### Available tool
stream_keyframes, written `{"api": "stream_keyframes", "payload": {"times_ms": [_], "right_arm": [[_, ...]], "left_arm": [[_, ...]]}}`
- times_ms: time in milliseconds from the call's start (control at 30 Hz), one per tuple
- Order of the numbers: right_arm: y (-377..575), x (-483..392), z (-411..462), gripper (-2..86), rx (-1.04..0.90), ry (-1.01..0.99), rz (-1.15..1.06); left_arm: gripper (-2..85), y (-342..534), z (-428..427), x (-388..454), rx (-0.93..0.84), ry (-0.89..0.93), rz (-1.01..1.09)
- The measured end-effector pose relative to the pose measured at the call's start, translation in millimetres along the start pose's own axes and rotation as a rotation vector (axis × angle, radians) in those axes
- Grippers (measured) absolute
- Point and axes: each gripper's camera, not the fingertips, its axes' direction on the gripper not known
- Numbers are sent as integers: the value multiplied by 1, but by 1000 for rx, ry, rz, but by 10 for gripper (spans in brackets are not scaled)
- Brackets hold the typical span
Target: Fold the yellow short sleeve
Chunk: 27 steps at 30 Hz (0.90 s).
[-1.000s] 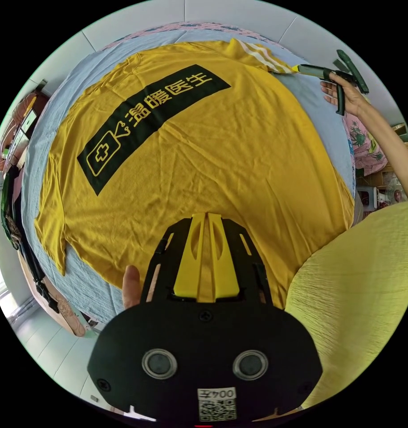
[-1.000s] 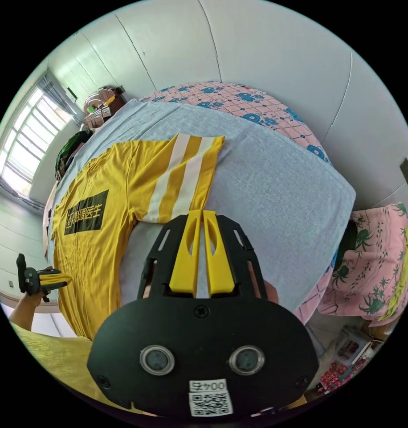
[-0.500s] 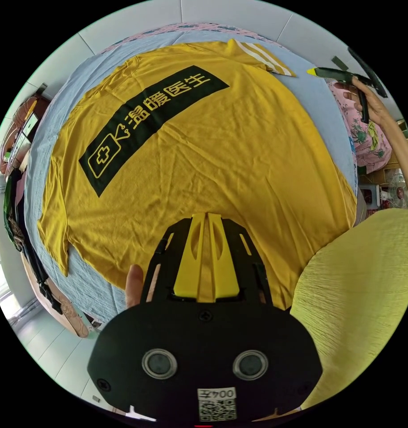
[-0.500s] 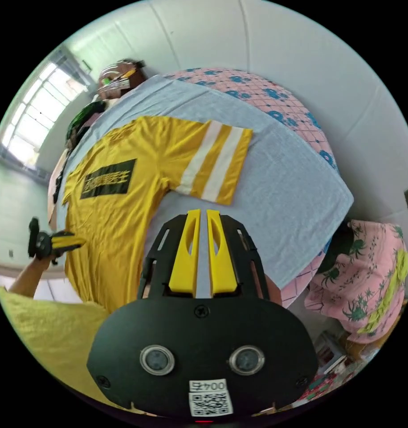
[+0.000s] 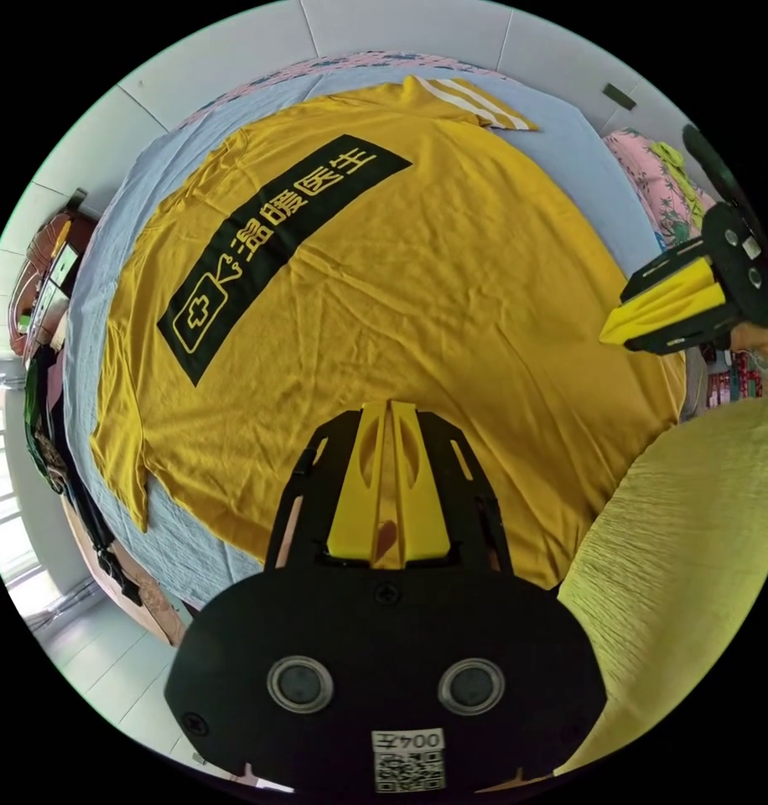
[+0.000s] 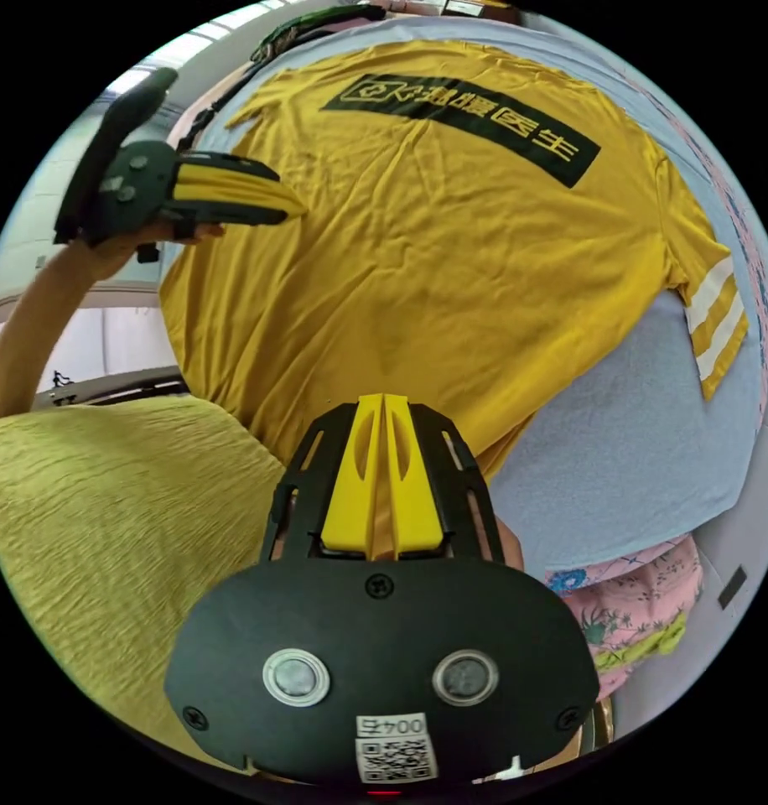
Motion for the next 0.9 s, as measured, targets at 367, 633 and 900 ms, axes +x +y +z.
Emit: {"api": "stream_keyframes", "payload": {"times_ms": [367, 633, 900], "right_arm": [[-30, -34, 12, -6, -21, 147, 49], [-46, -40, 12, -3, -28, 108, 138], [-56, -64, 16, -2, -29, 167, 170]], "left_arm": [[5, 118, -7, -42, 219, 137, -157], [9, 366, 2, -90, 342, 162, -443], [34, 439, 49, -62, 337, 165, -478]]}}
